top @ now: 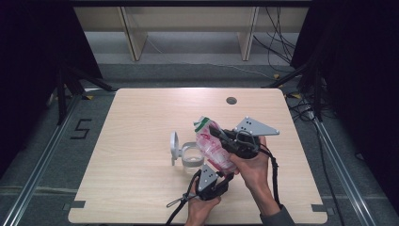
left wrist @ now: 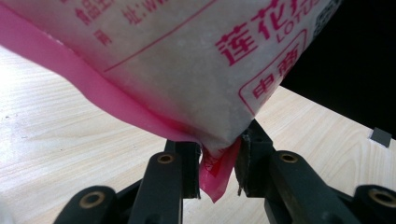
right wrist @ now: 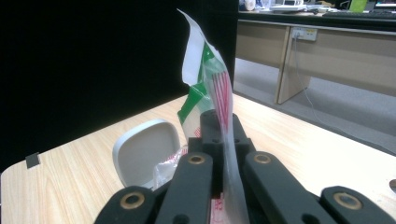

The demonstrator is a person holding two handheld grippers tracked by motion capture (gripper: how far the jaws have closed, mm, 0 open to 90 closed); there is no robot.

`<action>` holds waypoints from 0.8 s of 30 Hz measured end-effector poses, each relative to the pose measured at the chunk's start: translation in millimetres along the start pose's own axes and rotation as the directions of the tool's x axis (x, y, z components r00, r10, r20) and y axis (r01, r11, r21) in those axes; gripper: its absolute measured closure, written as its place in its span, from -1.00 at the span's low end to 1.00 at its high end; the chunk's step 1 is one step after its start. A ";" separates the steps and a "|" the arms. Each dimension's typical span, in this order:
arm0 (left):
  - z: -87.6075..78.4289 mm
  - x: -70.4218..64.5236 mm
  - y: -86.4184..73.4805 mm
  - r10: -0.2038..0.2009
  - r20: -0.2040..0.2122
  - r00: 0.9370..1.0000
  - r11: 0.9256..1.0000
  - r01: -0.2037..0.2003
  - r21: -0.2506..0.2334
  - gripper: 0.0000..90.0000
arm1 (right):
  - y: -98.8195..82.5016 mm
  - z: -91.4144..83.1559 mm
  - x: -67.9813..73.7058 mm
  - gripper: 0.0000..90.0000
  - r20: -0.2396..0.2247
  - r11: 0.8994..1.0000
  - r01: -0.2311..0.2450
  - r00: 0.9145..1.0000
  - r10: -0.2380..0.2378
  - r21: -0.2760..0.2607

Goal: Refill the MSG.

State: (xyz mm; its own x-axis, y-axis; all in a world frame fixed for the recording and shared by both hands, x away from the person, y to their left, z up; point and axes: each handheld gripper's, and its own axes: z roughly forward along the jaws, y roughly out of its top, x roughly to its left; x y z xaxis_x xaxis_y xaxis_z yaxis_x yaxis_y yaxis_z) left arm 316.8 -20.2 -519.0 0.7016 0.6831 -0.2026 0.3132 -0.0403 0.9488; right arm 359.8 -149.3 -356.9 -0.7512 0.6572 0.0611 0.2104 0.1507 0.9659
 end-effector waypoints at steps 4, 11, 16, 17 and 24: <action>0.8 -2.2 0.6 -0.002 -0.023 1.000 1.000 0.002 0.002 0.62 | 1.2 2.9 0.0 1.00 -0.004 1.000 0.019 1.000 -0.019 -0.002; 4.0 -4.6 -0.4 0.004 -0.004 1.000 1.000 -0.004 -0.026 0.63 | 1.1 7.7 1.9 1.00 -0.012 1.000 0.017 1.000 -0.017 0.002; 5.6 -5.9 -0.3 0.014 -0.006 1.000 0.999 -0.015 -0.035 0.64 | 2.3 9.5 3.1 1.00 0.006 1.000 0.021 1.000 -0.021 0.018; 5.8 -5.9 -0.2 0.014 -0.004 1.000 0.999 -0.015 -0.036 0.64 | 2.5 10.3 2.8 1.00 -0.002 1.000 0.021 1.000 -0.021 0.018; 7.0 -4.9 0.2 0.007 0.001 1.000 0.999 -0.007 -0.048 0.65 | 3.3 16.6 3.6 1.00 -0.013 0.999 0.034 0.999 -0.033 0.024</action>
State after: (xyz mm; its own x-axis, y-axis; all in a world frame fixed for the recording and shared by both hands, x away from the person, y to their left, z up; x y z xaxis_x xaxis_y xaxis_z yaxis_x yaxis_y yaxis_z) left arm 318.0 -28.6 -519.5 0.7043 0.6822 -0.1966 0.2773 -0.0094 0.9607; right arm 368.1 -134.2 -357.7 -0.7659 0.6421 0.0321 0.1999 0.1904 0.9611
